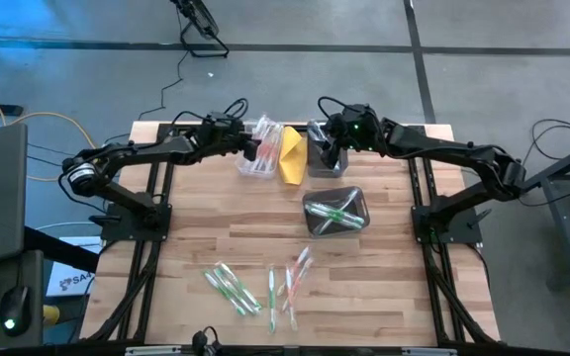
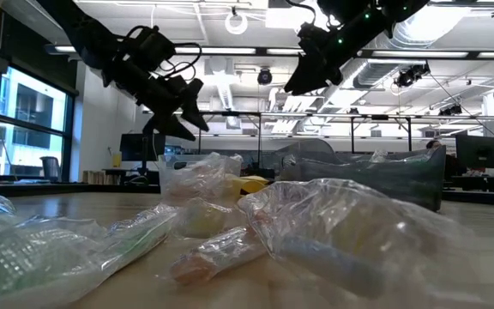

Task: Pick & Place Toothbrushes
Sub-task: Put the green toothbrush into the bottom black transparent bin

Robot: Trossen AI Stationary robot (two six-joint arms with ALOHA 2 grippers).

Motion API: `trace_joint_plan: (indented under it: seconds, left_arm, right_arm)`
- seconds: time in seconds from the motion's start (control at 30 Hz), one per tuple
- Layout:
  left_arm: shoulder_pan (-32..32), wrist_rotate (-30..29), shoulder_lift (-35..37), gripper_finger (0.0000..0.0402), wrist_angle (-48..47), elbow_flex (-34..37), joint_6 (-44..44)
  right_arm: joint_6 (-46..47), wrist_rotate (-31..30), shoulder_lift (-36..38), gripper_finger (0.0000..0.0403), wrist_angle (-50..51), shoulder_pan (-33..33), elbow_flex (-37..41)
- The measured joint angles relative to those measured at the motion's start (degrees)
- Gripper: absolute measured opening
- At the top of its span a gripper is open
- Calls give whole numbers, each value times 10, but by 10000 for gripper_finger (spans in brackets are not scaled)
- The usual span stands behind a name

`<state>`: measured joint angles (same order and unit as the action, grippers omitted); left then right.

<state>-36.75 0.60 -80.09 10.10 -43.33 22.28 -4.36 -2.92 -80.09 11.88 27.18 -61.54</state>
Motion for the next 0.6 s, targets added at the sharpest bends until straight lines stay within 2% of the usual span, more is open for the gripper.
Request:
trace_joint_plan:
  seconds: [0.13, 0.23, 0.5, 0.6]
  left_arm:
    - [0, 2, 1, 224, 37, 0, 1]
    - [0, 28, 10, 216, 60, 0, 5]
    - [12, 212, 45, 160, 64, 0, -31]
    - [41, 224, 58, 124, 62, 0, -56]
  right_arm:
    - [-4, 0, 0, 226, 0, 0, 0]
    - [-4, -1, 0, 226, 6, 0, 0]
    - [-28, 14, 0, 226, 63, -2, 0]
    - [-28, 53, 0, 226, 79, -3, 0]
